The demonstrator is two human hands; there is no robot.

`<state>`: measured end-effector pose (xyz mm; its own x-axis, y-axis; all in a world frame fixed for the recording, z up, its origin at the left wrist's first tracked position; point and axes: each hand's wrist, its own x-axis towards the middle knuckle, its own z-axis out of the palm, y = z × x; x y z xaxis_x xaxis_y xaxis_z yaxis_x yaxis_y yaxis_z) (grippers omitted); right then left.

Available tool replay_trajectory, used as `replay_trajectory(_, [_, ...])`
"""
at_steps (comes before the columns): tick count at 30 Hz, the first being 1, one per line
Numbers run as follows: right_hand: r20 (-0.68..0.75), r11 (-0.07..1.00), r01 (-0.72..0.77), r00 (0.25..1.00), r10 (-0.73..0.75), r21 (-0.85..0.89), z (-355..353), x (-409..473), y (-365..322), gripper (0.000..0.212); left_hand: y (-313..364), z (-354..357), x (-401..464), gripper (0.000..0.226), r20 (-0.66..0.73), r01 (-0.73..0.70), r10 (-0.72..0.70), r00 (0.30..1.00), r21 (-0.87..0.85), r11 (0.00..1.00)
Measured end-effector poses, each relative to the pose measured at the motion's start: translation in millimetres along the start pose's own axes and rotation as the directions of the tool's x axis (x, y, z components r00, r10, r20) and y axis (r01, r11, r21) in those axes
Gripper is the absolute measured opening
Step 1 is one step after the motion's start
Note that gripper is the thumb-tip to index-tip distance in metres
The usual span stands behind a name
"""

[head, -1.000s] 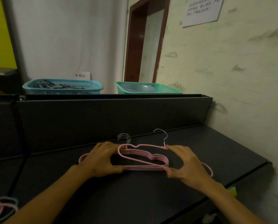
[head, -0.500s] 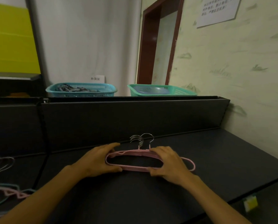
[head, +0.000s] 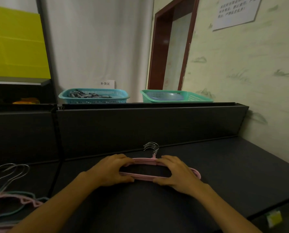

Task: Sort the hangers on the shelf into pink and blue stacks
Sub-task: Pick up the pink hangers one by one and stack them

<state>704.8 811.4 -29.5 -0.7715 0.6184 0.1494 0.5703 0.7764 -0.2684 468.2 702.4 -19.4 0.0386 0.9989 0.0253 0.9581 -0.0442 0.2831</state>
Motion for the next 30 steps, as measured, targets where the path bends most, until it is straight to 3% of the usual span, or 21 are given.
replay_trajectory(8, [0.168, 0.965, -0.106, 0.974, 0.149, -0.241, -37, -16, 24, 0.067, -1, -11, 9, 0.066, 0.046, -0.015, 0.012, 0.999, 0.063, 0.998])
replay_trajectory(20, [0.183, 0.983, -0.170, 0.967, 0.180, -0.065, -42, -12, 26, 0.072, -1, -20, 25, 0.073, 0.180, 0.021, -0.042, 0.983, 0.116, 0.993])
replay_trajectory(30, [0.173, 0.988, -0.153, 0.973, 0.155, -0.024, -43, -11, 29, 0.072, 3, -22, 31, 0.074, 0.207, 0.035, -0.068, 0.976, 0.157, 0.987])
